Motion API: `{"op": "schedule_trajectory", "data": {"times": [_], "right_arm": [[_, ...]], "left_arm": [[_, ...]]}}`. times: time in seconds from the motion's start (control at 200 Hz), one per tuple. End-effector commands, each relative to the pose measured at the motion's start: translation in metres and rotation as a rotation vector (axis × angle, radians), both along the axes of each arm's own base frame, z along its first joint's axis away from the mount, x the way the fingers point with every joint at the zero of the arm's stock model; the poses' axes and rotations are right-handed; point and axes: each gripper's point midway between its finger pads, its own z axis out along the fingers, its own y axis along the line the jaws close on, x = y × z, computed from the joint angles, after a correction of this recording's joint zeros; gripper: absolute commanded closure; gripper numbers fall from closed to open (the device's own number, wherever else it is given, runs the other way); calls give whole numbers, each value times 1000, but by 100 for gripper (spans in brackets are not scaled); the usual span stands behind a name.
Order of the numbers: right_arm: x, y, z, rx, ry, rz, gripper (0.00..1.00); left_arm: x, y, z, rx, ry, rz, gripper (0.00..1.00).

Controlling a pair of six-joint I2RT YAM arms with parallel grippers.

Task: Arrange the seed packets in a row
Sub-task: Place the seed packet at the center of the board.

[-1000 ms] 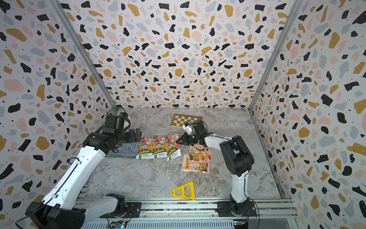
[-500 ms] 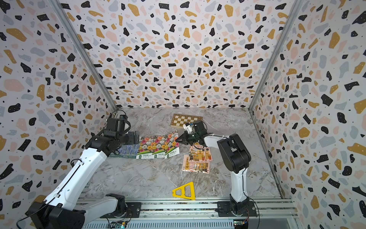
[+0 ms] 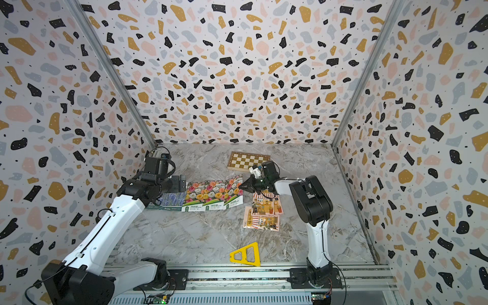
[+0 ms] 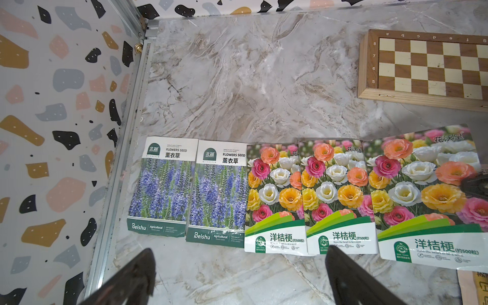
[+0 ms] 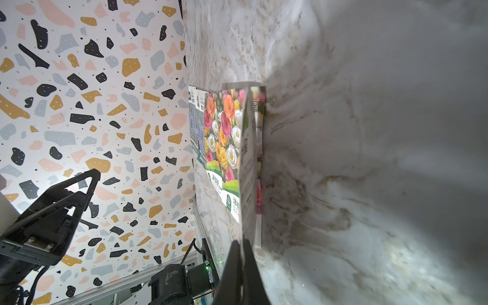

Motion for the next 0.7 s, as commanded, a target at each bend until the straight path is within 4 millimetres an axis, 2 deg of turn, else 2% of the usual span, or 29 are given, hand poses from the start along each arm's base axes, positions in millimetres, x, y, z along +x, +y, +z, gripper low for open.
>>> {"op": "schedule_trajectory", "data": {"times": [0.0,0.265,0.486,0.691], "right_arm": [[6,7,14,40,-29,26,100],[4,7,12,56,-34,39,100],[5,9,30,105,-86,42,100],[3,14,25,113,-72,54,100]], "left_arm": [[6,2,0,-1,-13,3,1],[6,1,-3,-5,0,2,1],[6,0,-4,-9,1,1,1],[5,0,-5,-12,5,-1,1]]}}
